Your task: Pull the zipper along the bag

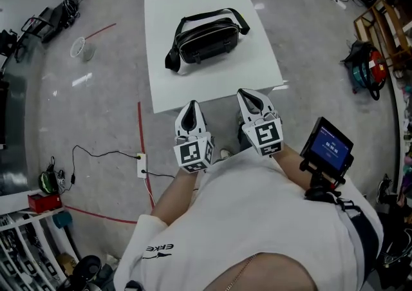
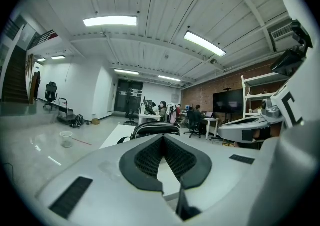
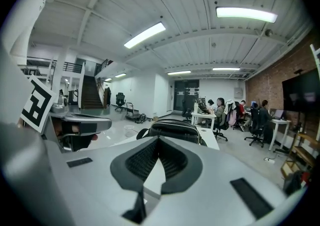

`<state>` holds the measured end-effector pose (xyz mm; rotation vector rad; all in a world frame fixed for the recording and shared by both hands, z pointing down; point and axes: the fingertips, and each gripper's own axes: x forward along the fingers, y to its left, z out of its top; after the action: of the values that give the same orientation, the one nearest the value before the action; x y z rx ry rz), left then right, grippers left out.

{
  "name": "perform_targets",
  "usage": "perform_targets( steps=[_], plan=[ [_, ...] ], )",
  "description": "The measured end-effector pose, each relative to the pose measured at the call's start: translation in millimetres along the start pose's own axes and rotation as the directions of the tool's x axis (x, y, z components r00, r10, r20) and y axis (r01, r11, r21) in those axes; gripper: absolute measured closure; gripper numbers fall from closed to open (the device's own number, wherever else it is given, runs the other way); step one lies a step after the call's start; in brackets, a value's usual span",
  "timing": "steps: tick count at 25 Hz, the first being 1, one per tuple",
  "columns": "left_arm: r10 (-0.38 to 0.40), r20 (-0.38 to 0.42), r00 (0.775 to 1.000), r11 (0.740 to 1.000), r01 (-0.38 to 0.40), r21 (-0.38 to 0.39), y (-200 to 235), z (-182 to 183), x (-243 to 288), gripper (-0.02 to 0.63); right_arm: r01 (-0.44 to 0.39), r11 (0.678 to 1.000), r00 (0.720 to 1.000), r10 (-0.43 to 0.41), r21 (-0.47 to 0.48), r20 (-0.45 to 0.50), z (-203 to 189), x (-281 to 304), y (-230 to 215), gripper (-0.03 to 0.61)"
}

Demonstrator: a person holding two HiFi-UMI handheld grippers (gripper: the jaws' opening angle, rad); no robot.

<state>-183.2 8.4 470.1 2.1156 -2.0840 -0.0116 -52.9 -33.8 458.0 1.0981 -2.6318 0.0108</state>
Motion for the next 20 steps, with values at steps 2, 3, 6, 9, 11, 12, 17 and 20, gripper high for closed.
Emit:
perform_targets(
  steps=[2, 3, 6, 9, 11, 12, 17, 20],
  plan=[
    [0.007, 0.003, 1.0, 1.0, -0.007, 0.003, 5.9, 4.9, -1.6, 0.611, 0.016, 1.0, 1.0, -0.016, 0.002, 0.003, 3.7, -0.1, -2.8, 0.574],
    [0.013, 0.001, 1.0, 1.0, -0.013, 0.004, 8.8, 6.5, -1.7, 0.611, 0.021, 1.0, 1.0, -0.021, 0.004, 0.003, 5.0, 0.6, -4.6, 0.574],
    [0.033, -0.01, 0.999, 0.999, -0.033, 0.011, 12.1, 6.8, 25.7, 0.611, 0.027, 1.0, 1.0, -0.027, 0.006, 0.005, 5.1, 21.8, -33.0, 0.574],
    [0.047, -0.026, 0.999, 0.999, -0.046, 0.025, 11.0, 2.7, 81.7, 0.611, 0.028, 1.0, 1.0, -0.028, 0.012, 0.004, 1.6, 63.6, -83.6, 0.574],
    [0.053, -0.037, 0.998, 0.998, -0.052, 0.029, 12.1, 0.3, 102.5, 0.611, 0.032, 0.999, 0.999, -0.032, 0.014, 0.0, -0.1, 80.6, -103.1, 0.574],
    [0.056, -0.043, 0.998, 0.998, -0.055, 0.031, 13.0, -0.3, 109.4, 0.611, 0.034, 0.999, 0.999, -0.034, 0.015, -0.003, -0.7, 86.8, -109.9, 0.574],
    [0.081, -0.065, 0.995, 0.996, -0.077, 0.051, 20.9, 1.0, 145.1, 0.611, 0.043, 0.999, 0.999, -0.042, 0.018, -0.024, -6.4, 118.6, -146.0, 0.574],
    [0.113, -0.076, 0.991, 0.992, -0.108, 0.064, 29.9, 1.5, 165.2, 0.611, 0.049, 0.999, 0.998, -0.048, 0.019, -0.046, -15.0, 138.2, -169.6, 0.574]
  ],
)
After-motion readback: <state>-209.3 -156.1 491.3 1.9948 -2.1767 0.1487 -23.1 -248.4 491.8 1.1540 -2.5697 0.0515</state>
